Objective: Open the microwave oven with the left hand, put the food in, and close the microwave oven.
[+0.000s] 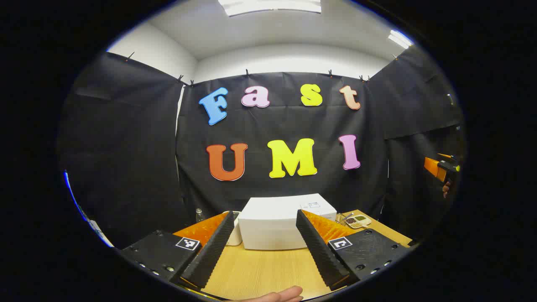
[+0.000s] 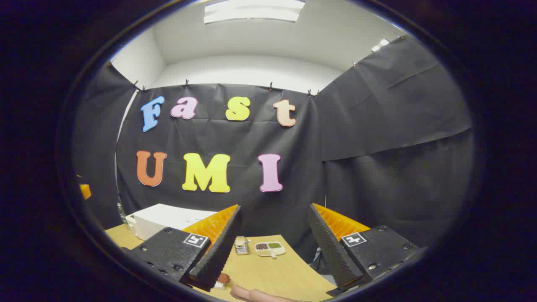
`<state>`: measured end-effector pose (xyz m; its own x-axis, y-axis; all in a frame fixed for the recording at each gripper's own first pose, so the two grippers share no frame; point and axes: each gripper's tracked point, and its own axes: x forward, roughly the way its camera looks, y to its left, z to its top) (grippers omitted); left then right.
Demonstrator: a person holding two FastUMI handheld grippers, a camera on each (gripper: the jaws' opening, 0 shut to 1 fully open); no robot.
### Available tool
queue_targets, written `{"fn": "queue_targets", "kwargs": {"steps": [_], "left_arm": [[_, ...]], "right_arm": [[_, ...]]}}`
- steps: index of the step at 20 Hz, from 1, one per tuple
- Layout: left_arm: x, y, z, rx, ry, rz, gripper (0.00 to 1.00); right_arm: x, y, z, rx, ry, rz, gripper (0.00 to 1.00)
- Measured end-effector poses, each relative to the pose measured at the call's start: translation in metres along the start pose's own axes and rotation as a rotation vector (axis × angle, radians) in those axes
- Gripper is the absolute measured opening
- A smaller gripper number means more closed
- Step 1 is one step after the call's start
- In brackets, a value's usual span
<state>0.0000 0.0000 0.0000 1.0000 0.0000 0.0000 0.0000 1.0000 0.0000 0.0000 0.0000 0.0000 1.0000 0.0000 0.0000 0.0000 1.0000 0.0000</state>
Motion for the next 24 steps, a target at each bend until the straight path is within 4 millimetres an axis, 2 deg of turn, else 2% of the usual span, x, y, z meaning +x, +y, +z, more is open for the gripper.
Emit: {"fn": "queue_targets", "kwargs": {"steps": [1,7,14,17,20,24], "left_arm": [[0.001,-0.001,0.002,-0.003,-0.002,0.0,0.95],[0.004,-0.003,0.008,-0.021,-0.008,0.0,0.95],[0.013,-0.004,0.014,-0.054,-0.017,0.012,0.95],[0.026,-0.009,0.012,-0.044,-0.015,0.017,0.95],[0.049,-0.019,0.01,-0.002,-0.042,0.042,0.95],[0.088,-0.064,-0.023,-0.025,0.031,-0.027,0.95]], "right_arm": [[-0.001,0.004,-0.002,0.006,0.005,0.008,1.0],[0.0,0.005,-0.013,0.006,0.04,0.035,1.0],[-0.005,0.0,-0.007,0.008,0.018,0.046,1.0],[-0.005,-0.002,-0.011,0.011,0.019,0.057,1.0],[-0.004,-0.003,-0.015,0.01,0.021,0.071,1.0],[0.001,-0.006,-0.019,0.001,0.019,0.081,1.0]]}}
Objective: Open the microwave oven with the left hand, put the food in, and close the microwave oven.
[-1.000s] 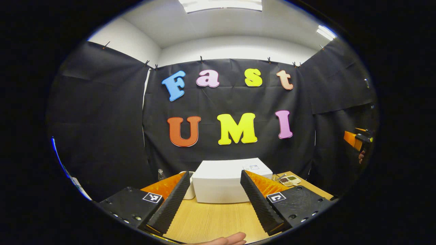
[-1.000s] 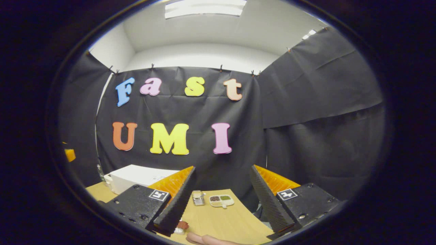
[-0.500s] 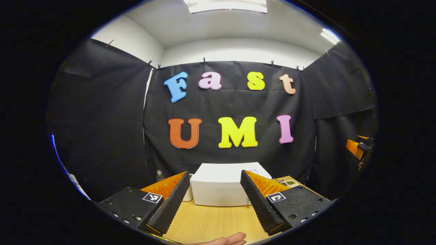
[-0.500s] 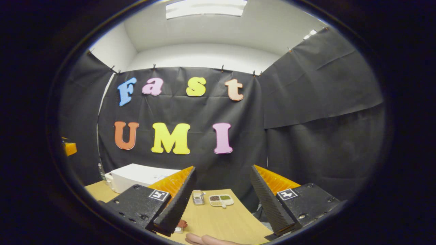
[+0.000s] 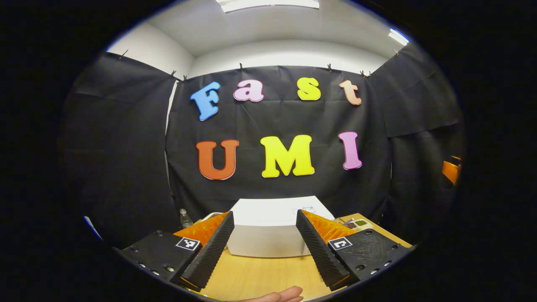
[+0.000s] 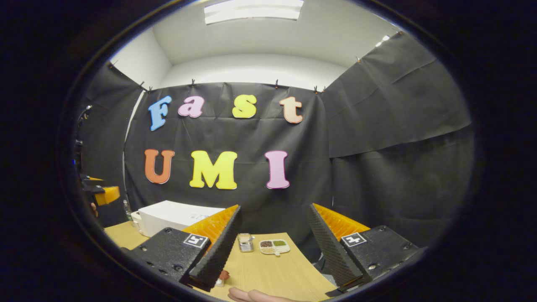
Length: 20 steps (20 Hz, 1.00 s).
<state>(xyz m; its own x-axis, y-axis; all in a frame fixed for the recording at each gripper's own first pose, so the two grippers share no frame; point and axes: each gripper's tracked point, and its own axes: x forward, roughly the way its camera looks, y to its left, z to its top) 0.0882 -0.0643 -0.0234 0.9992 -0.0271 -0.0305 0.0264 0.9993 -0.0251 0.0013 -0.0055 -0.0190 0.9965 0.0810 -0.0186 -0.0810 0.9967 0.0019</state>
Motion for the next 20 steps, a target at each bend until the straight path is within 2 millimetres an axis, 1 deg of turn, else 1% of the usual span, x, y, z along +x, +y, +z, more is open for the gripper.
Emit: {"fn": "queue_targets", "kwargs": {"steps": [3,7,8,9,10,11,12,13,14,16,17,20], "left_arm": [[0.035,-0.026,-0.022,-0.042,0.038,-0.055,0.96],[0.088,-0.042,-0.052,-0.089,0.047,-0.069,0.96],[0.099,-0.047,-0.06,-0.096,0.033,-0.074,0.96],[0.113,-0.051,-0.068,-0.099,0.021,-0.079,0.96],[0.126,-0.053,-0.082,-0.104,0.026,-0.081,0.87],[0.139,-0.056,-0.096,-0.112,0.033,-0.083,0.95],[0.151,-0.059,-0.112,-0.12,0.046,-0.082,0.93],[0.162,-0.063,-0.127,-0.124,0.059,-0.08,0.81],[0.172,-0.067,-0.142,-0.125,0.074,-0.079,0.93],[0.187,-0.082,-0.164,-0.126,0.092,-0.098,0.93],[0.192,-0.088,-0.174,-0.13,0.102,-0.101,0.93],[0.204,-0.105,-0.194,-0.142,0.123,-0.103,0.93]], "right_arm": [[0.002,-0.002,-0.005,0.008,0.005,0.015,1.0],[0.007,-0.003,-0.014,0.029,0.007,0.046,1.0],[0.007,-0.001,-0.014,0.032,-0.001,0.06,0.9],[0.01,0.0,-0.017,0.029,-0.006,0.07,1.0],[0.011,-0.001,-0.023,0.025,-0.002,0.078,1.0],[0.012,-0.001,-0.03,0.024,0.007,0.087,1.0],[0.013,-0.002,-0.036,0.026,0.012,0.096,1.0],[0.016,-0.003,-0.042,0.024,0.018,0.102,1.0],[0.018,-0.005,-0.048,0.021,0.023,0.108,1.0],[0.022,-0.006,-0.058,0.016,0.025,0.13,1.0],[0.024,-0.01,-0.063,0.013,0.026,0.133,1.0],[0.027,-0.016,-0.07,0.017,0.009,0.157,1.0]]}}
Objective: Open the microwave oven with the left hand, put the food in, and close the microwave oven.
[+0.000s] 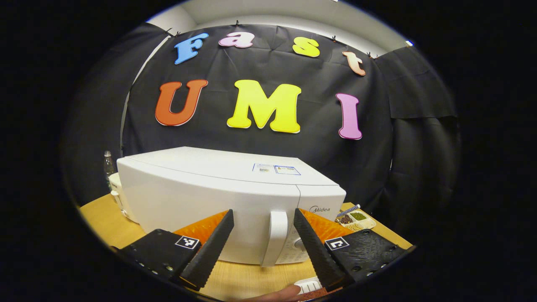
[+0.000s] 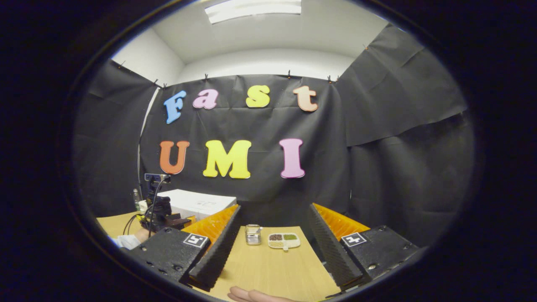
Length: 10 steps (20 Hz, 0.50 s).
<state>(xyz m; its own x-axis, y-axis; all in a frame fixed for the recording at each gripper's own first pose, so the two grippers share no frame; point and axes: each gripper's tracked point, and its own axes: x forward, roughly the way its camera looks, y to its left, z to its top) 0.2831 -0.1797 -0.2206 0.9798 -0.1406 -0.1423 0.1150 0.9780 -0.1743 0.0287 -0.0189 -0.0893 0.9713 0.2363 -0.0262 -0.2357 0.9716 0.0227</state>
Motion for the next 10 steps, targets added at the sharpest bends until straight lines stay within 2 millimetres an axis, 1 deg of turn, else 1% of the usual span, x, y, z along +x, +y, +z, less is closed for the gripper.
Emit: {"fn": "queue_targets", "kwargs": {"steps": [3,4,5,6,7,8,9,10], "left_arm": [[0.011,-0.009,-0.02,0.023,0.027,-0.008,0.93],[0.012,-0.008,-0.023,0.04,0.021,0.007,0.93],[0.012,-0.007,-0.02,0.065,-0.003,0.024,0.93],[0.013,-0.008,-0.02,0.087,-0.017,0.035,0.93],[0.015,-0.01,-0.025,0.098,-0.02,0.038,0.92],[0.016,-0.011,-0.027,0.087,-0.027,0.037,0.75],[0.017,-0.014,-0.028,0.057,-0.034,0.03,0.87],[0.018,-0.015,-0.034,0.015,-0.022,0.023,0.76]], "right_arm": [[0.004,-0.001,-0.01,0.035,-0.011,0.048,1.0],[0.006,-0.002,-0.015,0.049,-0.003,0.058,1.0],[0.009,-0.005,-0.021,0.059,0.005,0.067,1.0],[0.011,-0.005,-0.024,0.065,0.01,0.073,0.9],[0.013,-0.008,-0.027,0.069,0.01,0.071,0.9],[0.015,-0.011,-0.028,0.072,0.007,0.067,1.0],[0.016,-0.01,-0.029,0.071,0.004,0.067,1.0],[0.016,-0.009,-0.03,0.069,0.003,0.069,1.0]]}}
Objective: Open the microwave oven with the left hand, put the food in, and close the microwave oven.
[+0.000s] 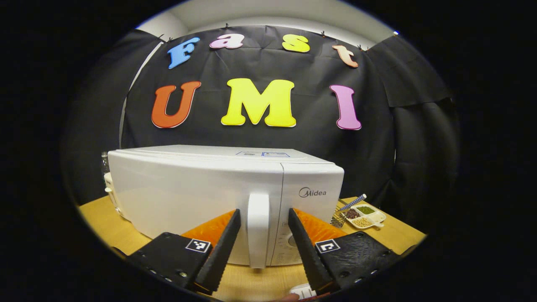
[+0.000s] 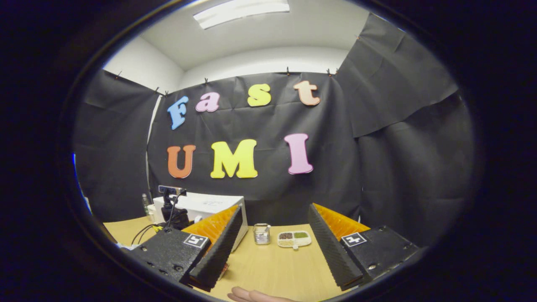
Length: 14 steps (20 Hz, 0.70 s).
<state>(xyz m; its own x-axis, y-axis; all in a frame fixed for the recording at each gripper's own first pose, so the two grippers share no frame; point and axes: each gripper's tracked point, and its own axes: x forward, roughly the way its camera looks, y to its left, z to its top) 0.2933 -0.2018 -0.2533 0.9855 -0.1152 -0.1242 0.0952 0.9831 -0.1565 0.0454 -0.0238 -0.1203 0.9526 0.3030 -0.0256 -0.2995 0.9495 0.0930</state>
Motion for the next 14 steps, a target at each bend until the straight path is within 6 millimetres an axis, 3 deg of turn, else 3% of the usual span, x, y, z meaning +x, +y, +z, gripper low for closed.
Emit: {"fn": "queue_targets", "kwargs": {"steps": [1,2,3,4,6,7,8,9,10,14], "left_arm": [[-0.002,-0.001,-0.001,-0.03,0.002,0.0,0.71],[-0.002,0.0,-0.001,-0.023,-0.003,0.001,0.56],[-0.002,0.008,0.001,0.012,-0.025,0.031,0.55],[-0.001,0.008,-0.001,0.044,-0.026,0.024,0.25],[-0.002,0.008,-0.006,0.077,-0.014,-0.002,0.26],[-0.002,0.006,-0.007,0.068,-0.001,-0.018,0.16],[-0.003,0.007,-0.009,0.059,0.021,-0.036,0.16],[-0.005,0.007,-0.008,0.051,0.037,-0.045,0.16],[-0.006,0.007,-0.01,0.045,0.059,-0.047,0.16],[-0.015,0.007,-0.012,0.041,0.09,-0.045,0.16]], "right_arm": [[0.0,0.0,0.0,0.006,-0.001,0.002,1.0],[-0.001,0.001,-0.001,0.01,0.003,0.004,1.0],[-0.003,0.002,-0.002,0.012,0.008,0.006,1.0],[-0.005,0.003,-0.003,0.009,0.016,0.009,1.0],[-0.01,0.006,0.0,0.002,0.017,0.012,1.0],[-0.013,0.005,0.002,-0.006,0.013,0.008,1.0],[-0.017,0.004,0.005,-0.013,0.007,0.002,0.9],[-0.02,0.003,0.008,-0.022,-0.001,-0.005,0.9],[-0.024,0.002,0.013,-0.033,-0.009,-0.012,1.0],[-0.037,0.001,0.016,-0.057,-0.016,-0.025,1.0]]}}
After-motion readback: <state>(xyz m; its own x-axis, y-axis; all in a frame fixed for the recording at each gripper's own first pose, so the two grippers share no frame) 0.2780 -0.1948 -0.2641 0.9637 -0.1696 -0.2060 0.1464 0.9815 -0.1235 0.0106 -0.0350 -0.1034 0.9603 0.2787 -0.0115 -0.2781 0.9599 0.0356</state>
